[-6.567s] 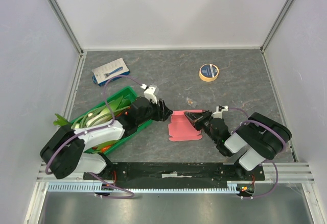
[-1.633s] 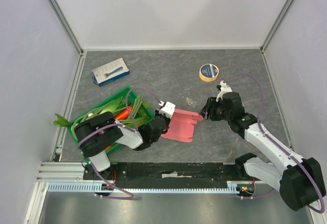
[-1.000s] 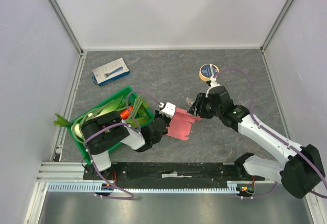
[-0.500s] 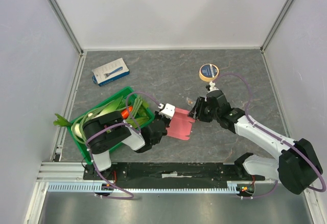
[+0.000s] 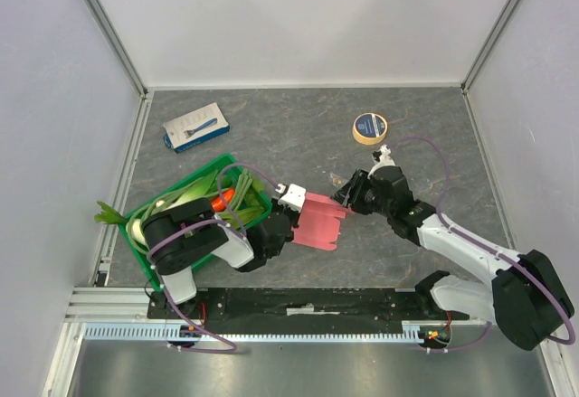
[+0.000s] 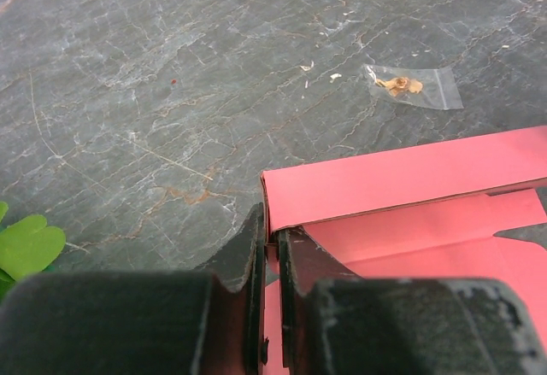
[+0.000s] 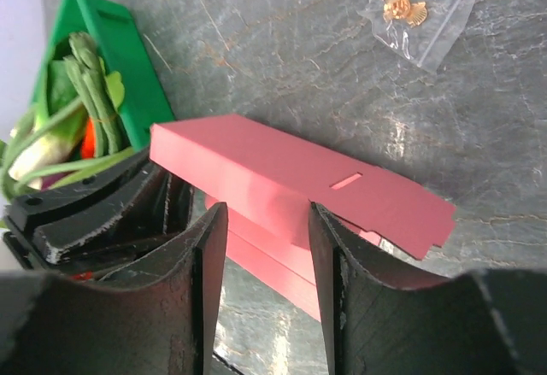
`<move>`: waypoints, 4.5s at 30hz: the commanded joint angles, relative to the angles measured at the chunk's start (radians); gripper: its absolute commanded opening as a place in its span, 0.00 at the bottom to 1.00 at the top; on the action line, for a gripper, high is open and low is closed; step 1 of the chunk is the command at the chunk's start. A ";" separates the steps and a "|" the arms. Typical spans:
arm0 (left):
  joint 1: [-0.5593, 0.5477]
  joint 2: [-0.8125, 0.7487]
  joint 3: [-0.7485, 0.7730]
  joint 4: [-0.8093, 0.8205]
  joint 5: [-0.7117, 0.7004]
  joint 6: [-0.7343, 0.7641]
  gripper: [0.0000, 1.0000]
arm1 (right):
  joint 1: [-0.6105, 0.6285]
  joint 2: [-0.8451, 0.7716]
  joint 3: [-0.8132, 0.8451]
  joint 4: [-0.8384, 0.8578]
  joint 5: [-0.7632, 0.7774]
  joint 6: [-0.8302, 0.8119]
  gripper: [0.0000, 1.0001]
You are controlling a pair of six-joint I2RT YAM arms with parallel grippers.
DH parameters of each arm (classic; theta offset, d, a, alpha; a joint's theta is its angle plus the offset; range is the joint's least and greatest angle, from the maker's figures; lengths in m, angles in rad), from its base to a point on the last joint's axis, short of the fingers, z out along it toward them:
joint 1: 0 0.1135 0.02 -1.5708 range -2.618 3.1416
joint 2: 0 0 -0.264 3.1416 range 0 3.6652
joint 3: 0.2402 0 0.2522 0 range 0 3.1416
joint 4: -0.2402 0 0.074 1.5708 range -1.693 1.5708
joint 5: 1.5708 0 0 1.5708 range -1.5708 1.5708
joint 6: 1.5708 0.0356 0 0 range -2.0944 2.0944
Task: Fold the paper box
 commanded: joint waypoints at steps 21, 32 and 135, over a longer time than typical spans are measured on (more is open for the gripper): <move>-0.015 -0.188 0.073 -0.240 -0.044 -0.128 0.02 | -0.027 -0.131 0.212 -0.309 -0.065 -0.150 0.57; -0.024 -0.334 0.107 -0.297 -0.096 -0.048 0.02 | -0.025 -0.166 0.241 -0.279 -0.076 -0.064 0.49; -0.078 -0.567 0.257 -0.775 -0.206 -0.367 0.02 | -0.114 -0.298 0.164 -0.043 -0.294 -0.033 0.64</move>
